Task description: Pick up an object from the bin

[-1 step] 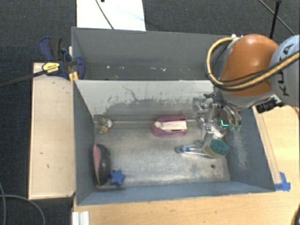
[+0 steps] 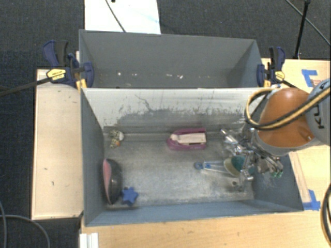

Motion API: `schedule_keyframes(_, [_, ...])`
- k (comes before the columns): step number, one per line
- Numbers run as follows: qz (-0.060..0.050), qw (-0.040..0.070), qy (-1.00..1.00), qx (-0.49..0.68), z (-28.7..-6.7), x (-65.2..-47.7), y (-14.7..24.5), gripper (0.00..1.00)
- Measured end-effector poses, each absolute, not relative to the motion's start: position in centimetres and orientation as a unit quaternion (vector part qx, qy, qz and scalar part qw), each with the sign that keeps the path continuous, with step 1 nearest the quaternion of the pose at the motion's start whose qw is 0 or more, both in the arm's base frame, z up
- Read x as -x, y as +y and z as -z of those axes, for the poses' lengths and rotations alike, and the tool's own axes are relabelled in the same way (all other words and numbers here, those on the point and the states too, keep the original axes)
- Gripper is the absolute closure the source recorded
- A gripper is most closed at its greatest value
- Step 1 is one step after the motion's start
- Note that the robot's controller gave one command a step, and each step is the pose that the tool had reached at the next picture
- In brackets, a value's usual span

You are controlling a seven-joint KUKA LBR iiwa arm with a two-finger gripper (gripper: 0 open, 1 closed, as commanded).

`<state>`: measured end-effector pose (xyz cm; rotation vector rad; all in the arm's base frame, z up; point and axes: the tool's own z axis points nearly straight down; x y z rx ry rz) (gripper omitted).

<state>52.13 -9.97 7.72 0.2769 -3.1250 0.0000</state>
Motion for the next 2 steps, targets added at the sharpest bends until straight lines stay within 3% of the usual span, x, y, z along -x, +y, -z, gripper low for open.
schedule_keyframes(1, [0.0, -0.001, -0.996, -0.091, -8.1, -52.4, -9.7, 1.0])
schedule_keyframes(2, [-0.002, -0.005, -0.99, -0.141, -25.4, -52.2, -10.2, 1.0])
